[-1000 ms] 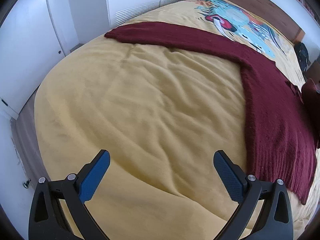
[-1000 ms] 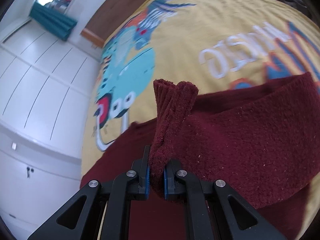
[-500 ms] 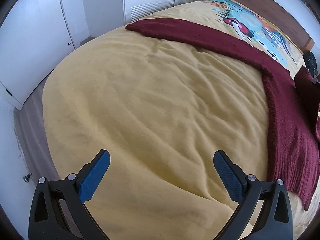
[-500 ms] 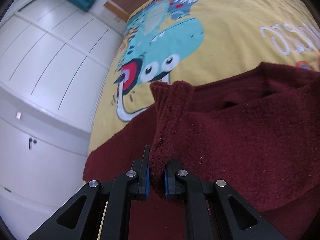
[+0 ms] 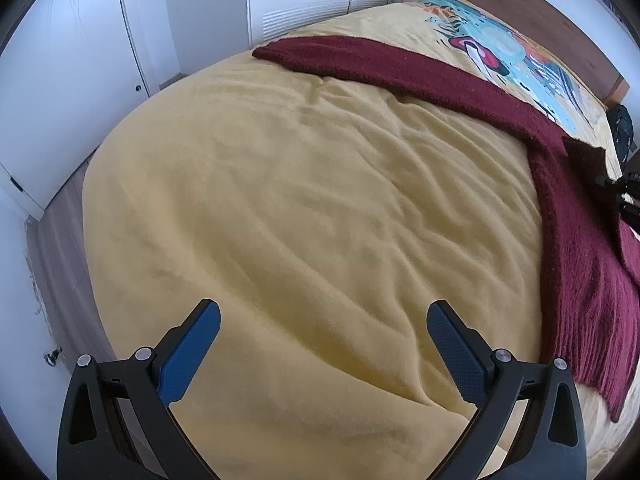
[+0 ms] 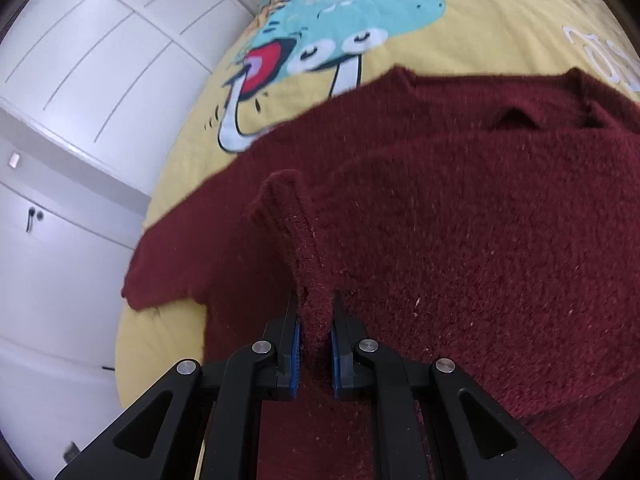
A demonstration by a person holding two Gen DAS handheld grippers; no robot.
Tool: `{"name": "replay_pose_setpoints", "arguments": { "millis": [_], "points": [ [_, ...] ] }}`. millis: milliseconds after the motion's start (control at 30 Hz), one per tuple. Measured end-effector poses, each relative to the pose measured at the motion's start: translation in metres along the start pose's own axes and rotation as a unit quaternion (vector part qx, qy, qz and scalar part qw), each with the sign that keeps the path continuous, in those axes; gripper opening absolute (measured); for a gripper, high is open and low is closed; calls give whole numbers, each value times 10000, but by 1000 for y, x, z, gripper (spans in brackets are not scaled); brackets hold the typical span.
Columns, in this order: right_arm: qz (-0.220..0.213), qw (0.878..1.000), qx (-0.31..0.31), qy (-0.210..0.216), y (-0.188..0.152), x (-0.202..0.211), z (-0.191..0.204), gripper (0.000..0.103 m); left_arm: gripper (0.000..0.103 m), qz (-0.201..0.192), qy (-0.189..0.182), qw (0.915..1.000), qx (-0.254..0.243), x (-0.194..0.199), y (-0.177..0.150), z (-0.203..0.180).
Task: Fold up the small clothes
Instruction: 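Lift the cuff with the right gripper, lay it across the sweater body, open, then move the left gripper to the other sleeve's cuff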
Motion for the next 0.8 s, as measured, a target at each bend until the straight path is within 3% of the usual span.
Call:
{"name": "replay_pose_setpoints", "arguments": {
  "millis": [167, 400, 800],
  "points": [
    [130, 9998, 92, -95, -12, -17, 1, 18, 102, -128, -43, 9999, -98, 3, 6, -5],
    [182, 9996, 210, -11, -22, -20, 12, 35, 102, -86, -224, 9995, -217, 3, 16, -17],
    [105, 9979, 632, 96, -54, 19, 37, 36, 102, -319, -501, 9979, -268, 18, 34, -30]
  ]
}}
Point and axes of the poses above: each gripper's, at about its wrist camera, not at the fingertips, and x roughly against the way its jaws point, z to its left, y to its top, the point moved 3 cm from there along -x, roughly the way its jaws point, and after that the axes turned 9 degrees about -x, right-handed, at the moved point
